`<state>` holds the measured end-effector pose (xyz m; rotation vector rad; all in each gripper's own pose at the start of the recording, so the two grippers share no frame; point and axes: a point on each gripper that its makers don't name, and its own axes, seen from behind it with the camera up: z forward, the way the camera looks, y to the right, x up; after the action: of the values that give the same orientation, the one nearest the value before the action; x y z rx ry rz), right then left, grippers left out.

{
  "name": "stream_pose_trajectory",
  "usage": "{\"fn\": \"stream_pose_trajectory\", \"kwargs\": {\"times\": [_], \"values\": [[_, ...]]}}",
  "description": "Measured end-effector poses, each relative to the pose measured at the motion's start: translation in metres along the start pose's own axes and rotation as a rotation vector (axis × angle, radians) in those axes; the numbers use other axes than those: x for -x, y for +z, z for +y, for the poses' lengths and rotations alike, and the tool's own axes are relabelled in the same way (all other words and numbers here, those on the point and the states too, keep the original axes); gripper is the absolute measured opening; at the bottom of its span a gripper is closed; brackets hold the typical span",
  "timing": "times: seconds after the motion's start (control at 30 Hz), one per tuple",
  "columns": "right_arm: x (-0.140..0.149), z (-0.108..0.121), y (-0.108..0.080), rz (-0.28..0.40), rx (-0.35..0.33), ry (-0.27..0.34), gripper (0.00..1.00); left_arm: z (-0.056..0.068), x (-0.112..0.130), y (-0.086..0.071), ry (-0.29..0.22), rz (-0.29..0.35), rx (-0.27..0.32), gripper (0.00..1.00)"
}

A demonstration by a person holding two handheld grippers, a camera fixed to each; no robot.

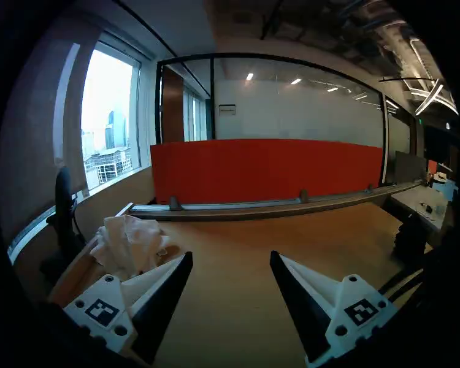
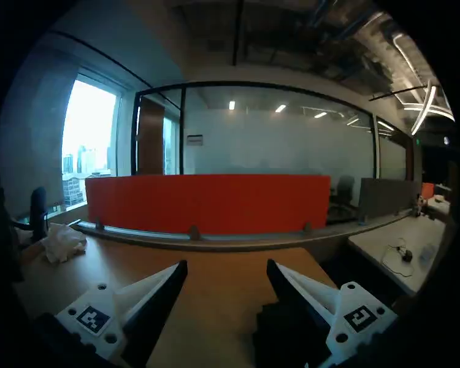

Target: Fold towel

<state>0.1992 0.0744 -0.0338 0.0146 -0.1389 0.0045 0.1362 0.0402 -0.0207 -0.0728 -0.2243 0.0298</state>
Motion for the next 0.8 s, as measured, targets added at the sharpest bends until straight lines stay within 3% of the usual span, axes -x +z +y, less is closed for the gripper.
{"fn": "stream_pose_trajectory", "kwargs": {"times": [0.57,0.8], "values": [[-0.011,-0.07,0.026,0.039,-0.044,0.034,1.0,-0.007,-0.026,0.01,-0.03,0.087,0.003,0.93],[-0.007,-0.081,0.033,0.037,-0.036,0.029,1.0,-0.006,-0.026,0.014,-0.037,0.097,0.014,0.93]]}}
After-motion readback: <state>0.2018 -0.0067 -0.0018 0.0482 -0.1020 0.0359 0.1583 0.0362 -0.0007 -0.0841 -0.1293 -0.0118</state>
